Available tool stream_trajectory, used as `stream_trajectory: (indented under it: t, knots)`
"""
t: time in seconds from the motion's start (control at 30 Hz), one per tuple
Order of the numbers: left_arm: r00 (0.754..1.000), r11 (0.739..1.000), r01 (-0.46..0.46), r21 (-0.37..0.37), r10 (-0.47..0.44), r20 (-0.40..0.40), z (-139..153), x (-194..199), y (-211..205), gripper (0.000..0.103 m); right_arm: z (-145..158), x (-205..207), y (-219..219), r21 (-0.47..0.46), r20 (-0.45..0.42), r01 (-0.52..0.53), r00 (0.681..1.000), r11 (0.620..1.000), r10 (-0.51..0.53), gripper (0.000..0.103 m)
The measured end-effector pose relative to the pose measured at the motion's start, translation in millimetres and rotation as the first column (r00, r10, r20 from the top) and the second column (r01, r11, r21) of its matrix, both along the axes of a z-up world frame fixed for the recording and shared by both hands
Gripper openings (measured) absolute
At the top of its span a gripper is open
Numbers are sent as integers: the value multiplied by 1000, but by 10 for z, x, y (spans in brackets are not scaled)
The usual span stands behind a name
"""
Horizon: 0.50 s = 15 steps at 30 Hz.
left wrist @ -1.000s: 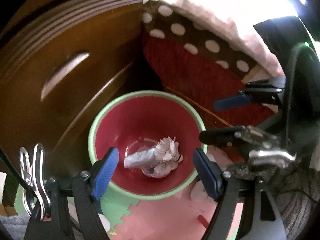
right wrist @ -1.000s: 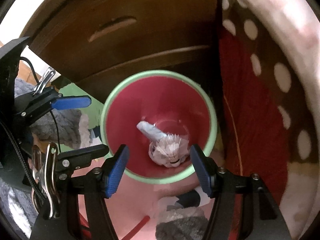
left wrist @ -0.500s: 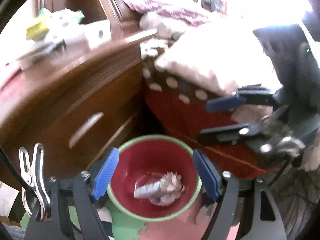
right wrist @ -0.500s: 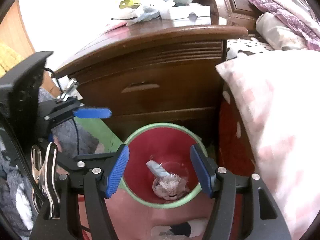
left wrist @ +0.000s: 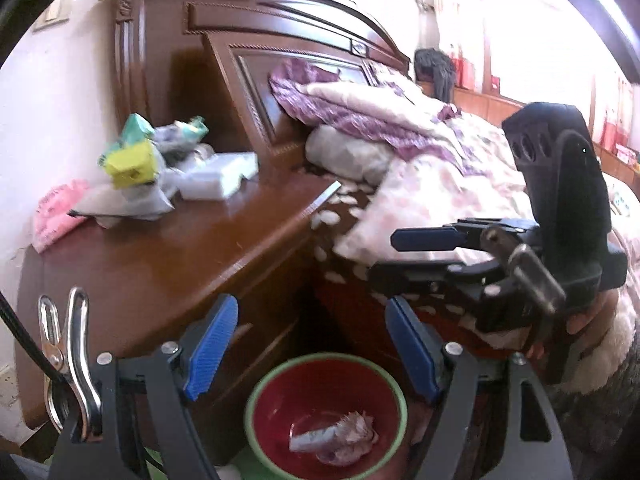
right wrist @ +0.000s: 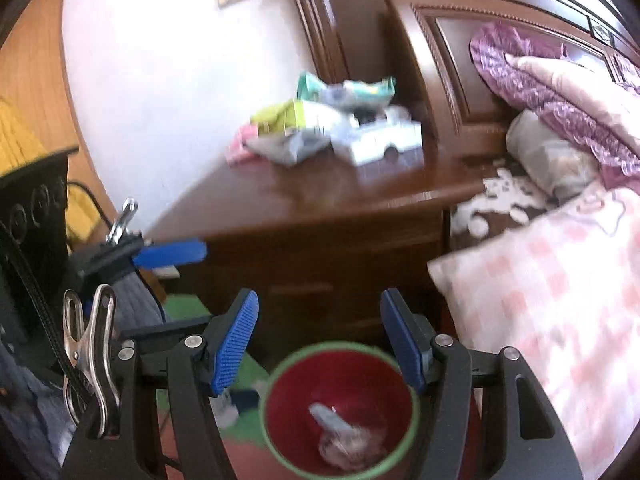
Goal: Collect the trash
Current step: 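Move both open grippers back toward the lime-green and white box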
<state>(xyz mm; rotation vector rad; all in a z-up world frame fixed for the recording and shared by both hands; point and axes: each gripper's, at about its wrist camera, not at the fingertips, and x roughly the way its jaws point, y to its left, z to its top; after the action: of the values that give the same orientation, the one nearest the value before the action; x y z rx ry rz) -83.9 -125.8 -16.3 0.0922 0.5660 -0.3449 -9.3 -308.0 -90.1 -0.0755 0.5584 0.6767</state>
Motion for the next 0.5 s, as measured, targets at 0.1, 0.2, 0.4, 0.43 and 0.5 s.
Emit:
stream_trajectory:
  t: [0.1, 0.2, 0.4, 0.43, 0.5]
  knots:
    - [1000, 998, -14, -62, 13, -22, 141, 80, 186, 80, 129, 56, 69, 25, 19, 3, 1000, 1000, -4, 65]
    - [999, 995, -36, -95, 34, -23, 275, 140, 336, 80, 241, 125, 155, 33, 40, 3, 999, 999, -4, 65]
    - [992, 990, -96, -100, 103, 66, 566, 194, 585, 80, 448, 239, 350, 78, 73, 18, 997, 997, -24, 65]
    - [991, 990, -107, -94, 114, 75, 593, 199, 608, 80, 473, 266, 375, 85, 74, 22, 997, 996, -28, 65]
    - [986, 988, -128, -86, 136, 100, 649, 215, 657, 80, 535, 338, 442, 101, 77, 29, 996, 994, -37, 65]
